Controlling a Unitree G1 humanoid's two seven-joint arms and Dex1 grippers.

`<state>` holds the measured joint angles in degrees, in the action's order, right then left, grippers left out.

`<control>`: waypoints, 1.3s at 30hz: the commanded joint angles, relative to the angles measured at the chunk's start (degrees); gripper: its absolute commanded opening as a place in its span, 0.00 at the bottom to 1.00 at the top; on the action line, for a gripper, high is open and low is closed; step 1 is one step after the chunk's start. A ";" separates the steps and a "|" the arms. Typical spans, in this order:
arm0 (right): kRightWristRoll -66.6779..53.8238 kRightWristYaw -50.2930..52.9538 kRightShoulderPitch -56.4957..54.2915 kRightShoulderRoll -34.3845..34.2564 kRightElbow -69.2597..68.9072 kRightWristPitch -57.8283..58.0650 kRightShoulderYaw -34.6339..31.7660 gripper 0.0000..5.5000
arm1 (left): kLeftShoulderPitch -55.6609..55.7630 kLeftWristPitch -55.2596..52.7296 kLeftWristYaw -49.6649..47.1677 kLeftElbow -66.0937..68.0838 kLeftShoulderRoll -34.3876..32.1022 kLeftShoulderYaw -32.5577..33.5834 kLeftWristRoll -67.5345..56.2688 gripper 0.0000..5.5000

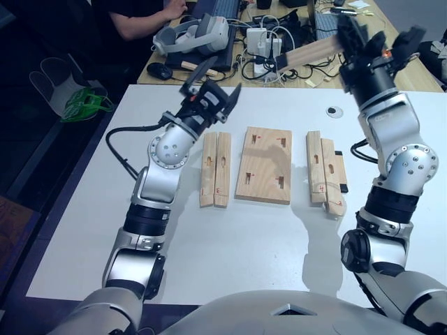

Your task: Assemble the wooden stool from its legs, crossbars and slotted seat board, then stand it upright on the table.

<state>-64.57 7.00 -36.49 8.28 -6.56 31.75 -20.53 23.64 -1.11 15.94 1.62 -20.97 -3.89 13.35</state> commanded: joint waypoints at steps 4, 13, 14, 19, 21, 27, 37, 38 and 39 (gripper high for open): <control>22.45 -3.51 13.87 10.61 -8.40 -2.21 7.57 0.07 | -1.54 -19.29 -7.88 -7.45 12.97 10.93 -16.25 0.82; 31.68 -4.66 32.89 9.78 -16.41 -2.17 8.18 0.07 | -4.89 -29.30 -15.39 -14.81 27.18 17.96 -34.96 0.93; 32.43 -4.56 32.94 9.24 -16.12 -2.32 8.35 0.07 | -4.76 -30.00 -15.88 -14.66 27.04 18.56 -35.99 0.93; 35.12 -5.37 32.36 8.32 -13.13 -1.77 8.43 0.07 | -4.79 -31.84 -16.52 -14.77 26.15 18.22 -37.61 0.93; 35.07 -6.11 31.99 8.18 -12.50 -0.82 8.26 0.07 | -4.78 -32.31 -16.71 -14.77 25.94 18.28 -38.06 0.93; 33.45 -8.27 31.73 8.03 -9.32 3.05 6.91 0.07 | -4.78 -33.01 -17.31 -14.94 25.29 18.13 -38.83 0.93; 34.86 -11.99 32.21 8.82 -4.72 4.71 6.30 0.07 | -5.09 -33.46 -17.77 -15.01 24.74 17.72 -39.47 0.93; 35.13 -12.74 32.15 9.12 -3.70 4.66 6.30 0.07 | -5.02 -33.53 -17.79 -14.91 24.67 17.62 -39.44 0.93; 35.74 -13.52 32.03 9.66 -2.61 4.55 6.52 0.07 | -4.93 -33.62 -17.87 -14.87 24.63 17.59 -39.44 0.93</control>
<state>-30.18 -5.60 -5.01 16.88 -12.34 34.84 -14.71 18.79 -33.75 -1.40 -12.87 4.45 14.35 -26.01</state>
